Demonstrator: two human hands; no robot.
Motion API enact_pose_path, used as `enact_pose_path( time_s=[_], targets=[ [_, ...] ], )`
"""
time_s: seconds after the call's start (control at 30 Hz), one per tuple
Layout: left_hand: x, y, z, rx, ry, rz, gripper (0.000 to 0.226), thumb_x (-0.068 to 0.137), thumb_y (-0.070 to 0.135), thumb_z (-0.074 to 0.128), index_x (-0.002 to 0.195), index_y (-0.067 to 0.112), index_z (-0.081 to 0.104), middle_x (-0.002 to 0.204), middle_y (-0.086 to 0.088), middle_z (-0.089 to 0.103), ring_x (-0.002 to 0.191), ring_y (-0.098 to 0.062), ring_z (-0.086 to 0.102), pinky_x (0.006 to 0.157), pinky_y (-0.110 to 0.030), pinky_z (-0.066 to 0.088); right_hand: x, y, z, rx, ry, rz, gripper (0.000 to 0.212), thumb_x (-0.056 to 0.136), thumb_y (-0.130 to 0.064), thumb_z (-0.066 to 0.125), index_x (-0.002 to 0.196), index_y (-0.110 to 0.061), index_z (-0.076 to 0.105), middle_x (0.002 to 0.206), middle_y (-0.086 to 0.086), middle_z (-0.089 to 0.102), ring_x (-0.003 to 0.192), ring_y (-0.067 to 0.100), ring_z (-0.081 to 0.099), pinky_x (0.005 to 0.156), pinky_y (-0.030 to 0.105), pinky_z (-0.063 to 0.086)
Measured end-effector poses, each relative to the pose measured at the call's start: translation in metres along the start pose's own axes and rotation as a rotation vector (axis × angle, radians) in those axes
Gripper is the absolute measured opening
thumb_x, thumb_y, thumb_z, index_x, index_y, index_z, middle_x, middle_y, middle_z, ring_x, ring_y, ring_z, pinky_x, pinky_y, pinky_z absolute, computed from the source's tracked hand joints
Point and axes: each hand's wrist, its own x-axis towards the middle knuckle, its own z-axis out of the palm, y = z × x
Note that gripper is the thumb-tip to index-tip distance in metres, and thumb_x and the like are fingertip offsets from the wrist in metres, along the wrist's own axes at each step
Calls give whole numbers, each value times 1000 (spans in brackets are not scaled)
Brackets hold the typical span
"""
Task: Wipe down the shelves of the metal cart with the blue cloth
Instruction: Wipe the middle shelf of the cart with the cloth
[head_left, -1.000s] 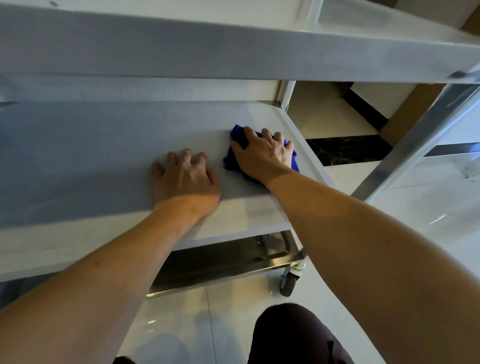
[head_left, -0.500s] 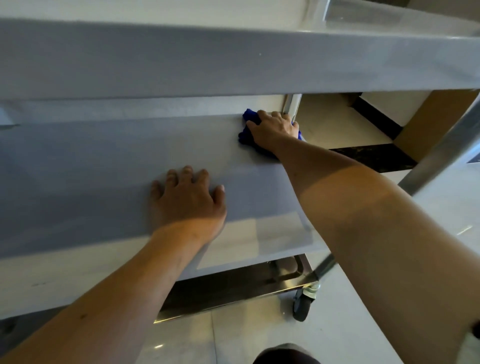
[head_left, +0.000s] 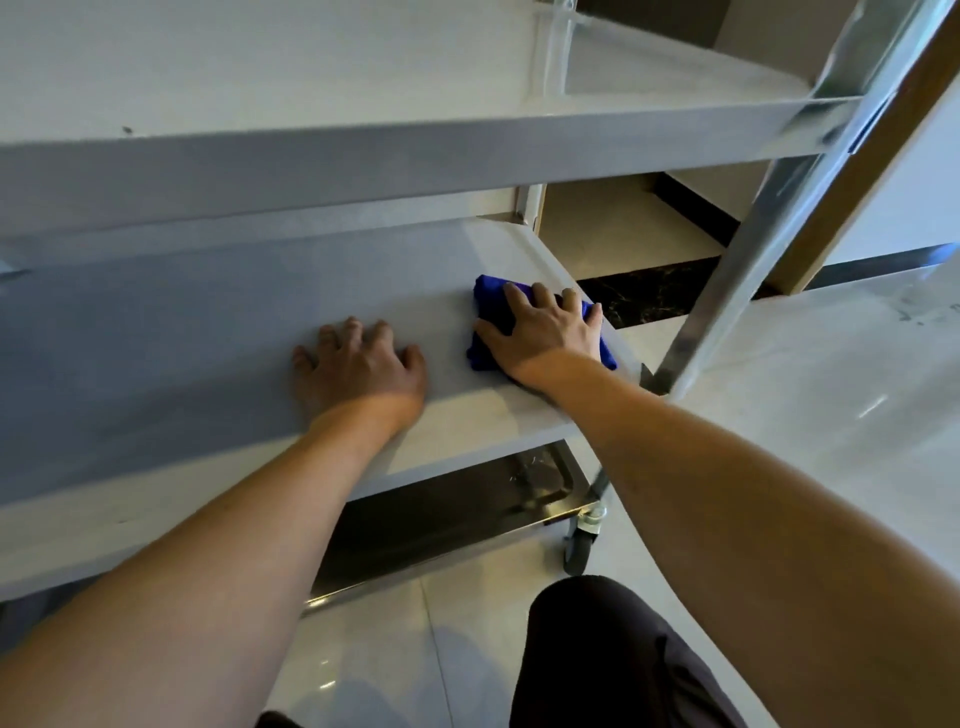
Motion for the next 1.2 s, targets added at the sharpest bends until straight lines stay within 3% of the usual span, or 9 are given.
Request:
enact_pose_path(
  time_s=[0.1, 0.23, 0.4, 0.47, 0.57, 0.67, 0.93, 1.2],
  targets=[
    [-2, 1, -6, 16, -13, 8, 55, 92, 54, 27, 126, 23, 57, 144, -9, 48, 134, -33, 37, 109, -55, 27, -39, -5, -6, 21, -34, 27, 79, 86, -81, 22, 151, -35, 24, 154, 5, 34, 144, 44, 20, 114, 70, 9],
    [-3, -1, -7, 11, -5, 29, 53, 91, 52, 27, 123, 23, 58, 136, -9, 53, 129, -33, 42, 106, -54, 30, -88, -1, -4, 44, 75, 42, 78, 85, -80, 26, 148, -33, 30, 156, 5, 35, 145, 43, 19, 114, 66, 16],
    [0, -7, 2, -11, -20, 39, 59, 94, 56, 27, 142, 27, 46, 153, -8, 40, 140, -31, 31, 113, -53, 22, -91, 9, -8, 48, 85, 60, 64, 95, -66, 30, 150, -34, 33, 155, 3, 38, 143, 36, 25, 117, 60, 18],
    [2, -10, 3, -31, 11, 44, 56, 94, 56, 31, 136, 26, 53, 147, -7, 47, 136, -30, 37, 111, -52, 26, -82, 5, -9, 45, 71, 101, 59, 98, -60, 34, 150, -34, 33, 153, 3, 40, 142, 36, 28, 116, 61, 20],
    [1, -10, -3, -127, 148, 110, 41, 94, 49, 41, 110, 21, 66, 120, -6, 64, 116, -29, 53, 98, -46, 40, -72, -7, -9, 16, 26, 156, 59, 98, -60, 34, 151, -34, 29, 154, 4, 37, 142, 38, 25, 115, 63, 19],
    [-2, -15, -16, -288, 266, 141, 31, 94, 35, 49, 111, 17, 68, 113, -7, 69, 109, -29, 59, 90, -40, 44, -69, -27, -10, -24, -10, 164, 64, 97, -64, 31, 152, -33, 25, 157, 8, 31, 144, 43, 19, 117, 64, 12],
    [-20, -117, -44, -215, 286, -28, 42, 99, 40, 45, 132, 17, 59, 125, -6, 66, 118, -28, 56, 95, -43, 46, -80, -148, 5, -22, -45, -167, 70, 97, -68, 23, 155, -30, 15, 161, 12, 23, 145, 46, 15, 116, 65, 10],
    [-78, -265, -80, -199, 405, -344, 45, 101, 47, 37, 125, 17, 61, 118, -11, 67, 112, -31, 58, 90, -42, 47, -122, -321, 20, 26, -116, -548, 71, 96, -66, 25, 155, -28, 19, 160, 15, 23, 145, 47, 12, 115, 68, 7]
  ],
)
